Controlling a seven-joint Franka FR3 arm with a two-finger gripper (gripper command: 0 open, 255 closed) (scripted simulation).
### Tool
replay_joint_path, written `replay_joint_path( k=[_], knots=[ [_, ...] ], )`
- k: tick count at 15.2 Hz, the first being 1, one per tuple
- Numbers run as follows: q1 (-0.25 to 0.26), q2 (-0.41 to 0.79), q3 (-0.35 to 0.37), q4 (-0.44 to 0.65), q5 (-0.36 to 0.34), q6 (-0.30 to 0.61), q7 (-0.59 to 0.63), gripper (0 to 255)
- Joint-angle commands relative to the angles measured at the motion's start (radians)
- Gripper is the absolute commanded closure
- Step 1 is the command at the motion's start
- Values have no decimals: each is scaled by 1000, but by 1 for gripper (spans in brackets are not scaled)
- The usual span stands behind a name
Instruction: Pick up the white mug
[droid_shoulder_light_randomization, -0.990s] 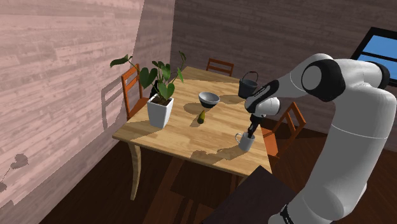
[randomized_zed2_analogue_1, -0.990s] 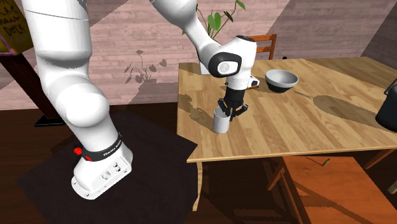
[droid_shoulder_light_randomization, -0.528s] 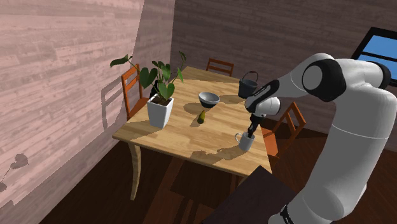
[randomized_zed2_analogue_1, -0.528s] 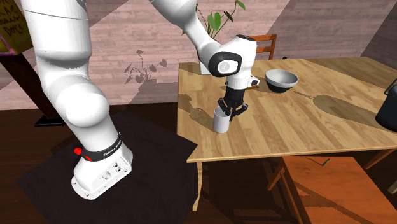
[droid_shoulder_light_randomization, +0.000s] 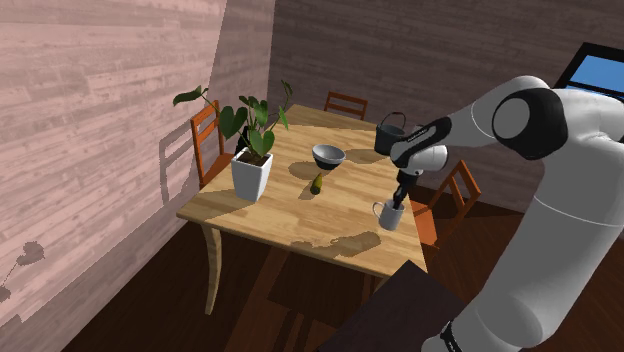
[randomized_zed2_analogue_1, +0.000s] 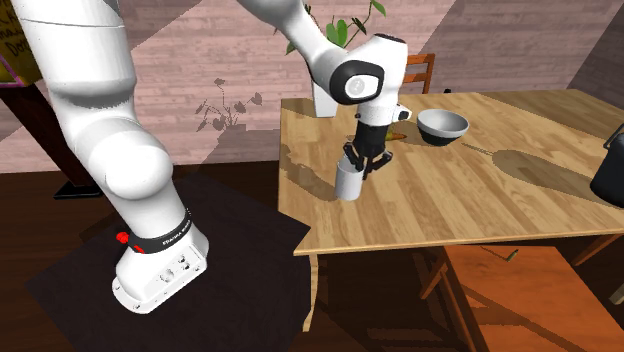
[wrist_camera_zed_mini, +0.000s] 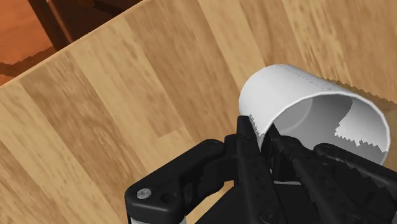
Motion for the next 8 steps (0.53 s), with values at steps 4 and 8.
replay_joint_path(
  k=[4, 8],
  knots=[
    [9, -52, -10, 18, -37, -63, 25, 255],
    [12, -73, -13, 27, -52, -90, 34, 255]
  ],
)
